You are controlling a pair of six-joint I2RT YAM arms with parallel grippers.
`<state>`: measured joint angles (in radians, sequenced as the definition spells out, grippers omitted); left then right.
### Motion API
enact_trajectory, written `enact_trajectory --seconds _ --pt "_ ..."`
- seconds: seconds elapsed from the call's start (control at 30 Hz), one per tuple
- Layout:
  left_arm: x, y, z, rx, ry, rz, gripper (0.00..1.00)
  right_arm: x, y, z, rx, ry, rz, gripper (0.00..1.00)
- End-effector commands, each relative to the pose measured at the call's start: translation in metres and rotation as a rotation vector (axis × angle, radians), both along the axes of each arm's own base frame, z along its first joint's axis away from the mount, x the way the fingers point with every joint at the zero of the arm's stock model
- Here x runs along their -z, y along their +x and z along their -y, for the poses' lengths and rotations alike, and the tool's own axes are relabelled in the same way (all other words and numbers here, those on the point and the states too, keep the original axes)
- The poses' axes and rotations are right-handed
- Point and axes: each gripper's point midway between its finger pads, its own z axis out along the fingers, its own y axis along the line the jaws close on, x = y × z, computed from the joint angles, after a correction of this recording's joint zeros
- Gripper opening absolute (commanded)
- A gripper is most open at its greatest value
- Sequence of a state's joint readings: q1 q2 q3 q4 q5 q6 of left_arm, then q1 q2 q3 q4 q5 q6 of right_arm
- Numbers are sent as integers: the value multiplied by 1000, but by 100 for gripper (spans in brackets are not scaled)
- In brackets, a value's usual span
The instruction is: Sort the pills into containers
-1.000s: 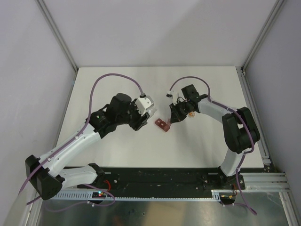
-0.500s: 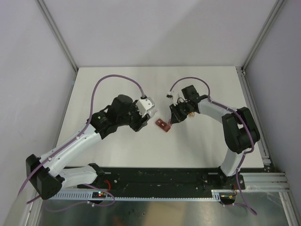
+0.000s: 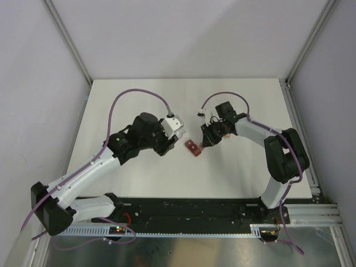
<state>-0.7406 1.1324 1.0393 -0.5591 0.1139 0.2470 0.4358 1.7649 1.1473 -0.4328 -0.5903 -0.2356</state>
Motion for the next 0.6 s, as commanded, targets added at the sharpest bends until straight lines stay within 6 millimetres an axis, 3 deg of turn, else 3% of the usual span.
enact_trajectory --seconds 0.0,0.33,0.57 --pt "-4 4 1 1 -5 42 0 -17 -4 -5 -9 23 34 20" --pt "-3 3 -1 -2 -3 44 0 -18 -13 -9 -32 14 41 22" --pt "0 1 0 14 3 43 0 -30 -9 -5 -23 16 86 29"
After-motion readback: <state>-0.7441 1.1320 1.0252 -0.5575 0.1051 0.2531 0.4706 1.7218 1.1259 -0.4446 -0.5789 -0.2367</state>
